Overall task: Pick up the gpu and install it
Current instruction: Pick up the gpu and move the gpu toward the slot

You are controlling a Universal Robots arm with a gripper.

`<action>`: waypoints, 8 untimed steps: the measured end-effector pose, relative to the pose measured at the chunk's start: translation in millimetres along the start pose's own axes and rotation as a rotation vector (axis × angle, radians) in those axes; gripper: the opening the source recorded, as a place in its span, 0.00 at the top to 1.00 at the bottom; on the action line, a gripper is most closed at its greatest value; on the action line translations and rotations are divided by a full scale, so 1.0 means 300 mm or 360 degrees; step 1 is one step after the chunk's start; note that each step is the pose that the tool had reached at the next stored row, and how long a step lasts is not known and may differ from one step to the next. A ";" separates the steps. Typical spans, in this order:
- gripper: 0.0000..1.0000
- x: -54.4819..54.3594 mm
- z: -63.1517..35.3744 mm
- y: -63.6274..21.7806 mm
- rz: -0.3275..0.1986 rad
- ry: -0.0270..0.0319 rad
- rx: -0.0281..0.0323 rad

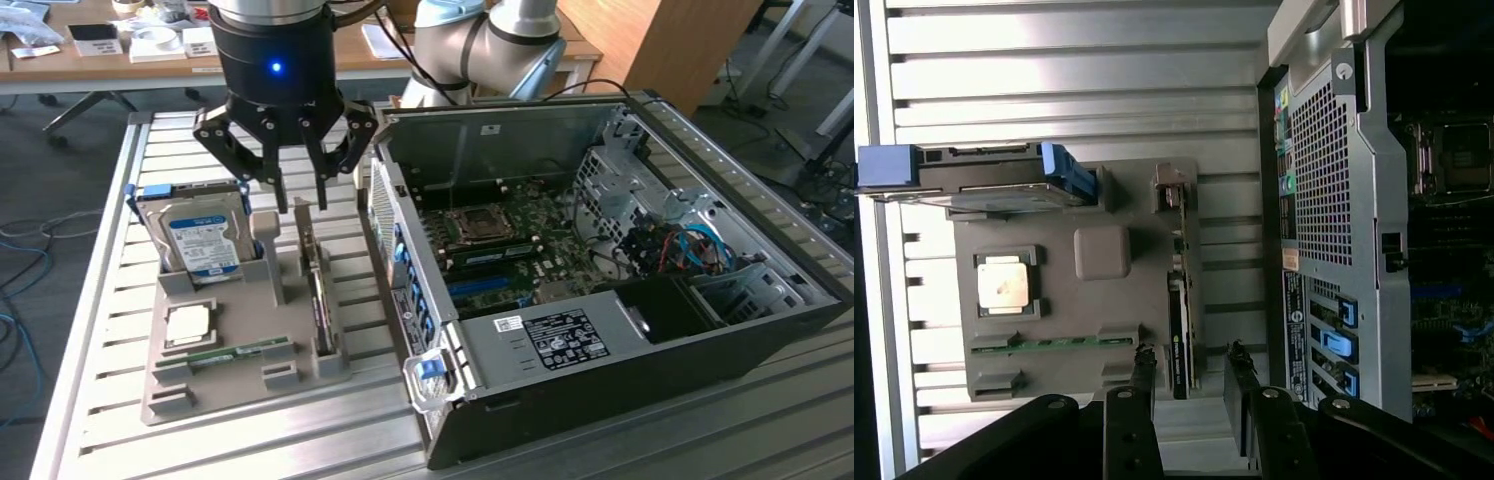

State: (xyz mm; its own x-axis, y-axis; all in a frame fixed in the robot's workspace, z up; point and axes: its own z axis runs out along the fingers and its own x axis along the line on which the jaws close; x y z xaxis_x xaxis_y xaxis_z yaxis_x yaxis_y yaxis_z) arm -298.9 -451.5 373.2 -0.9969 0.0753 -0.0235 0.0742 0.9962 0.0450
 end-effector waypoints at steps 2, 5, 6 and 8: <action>0.58 0.000 0.007 0.000 0.0000 0.00003 0.00002; 0.58 0.000 0.018 -0.001 0.0000 0.00004 0.00003; 0.58 0.000 0.019 -0.001 0.0000 0.00004 0.00005; 0.58 0.000 0.020 -0.001 0.0000 0.00006 0.00006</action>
State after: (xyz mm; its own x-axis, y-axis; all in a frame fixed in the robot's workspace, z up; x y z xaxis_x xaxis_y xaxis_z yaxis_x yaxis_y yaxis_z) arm -298.9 -451.6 367.3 -0.9969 0.0753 -0.0231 0.0742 0.9962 0.0446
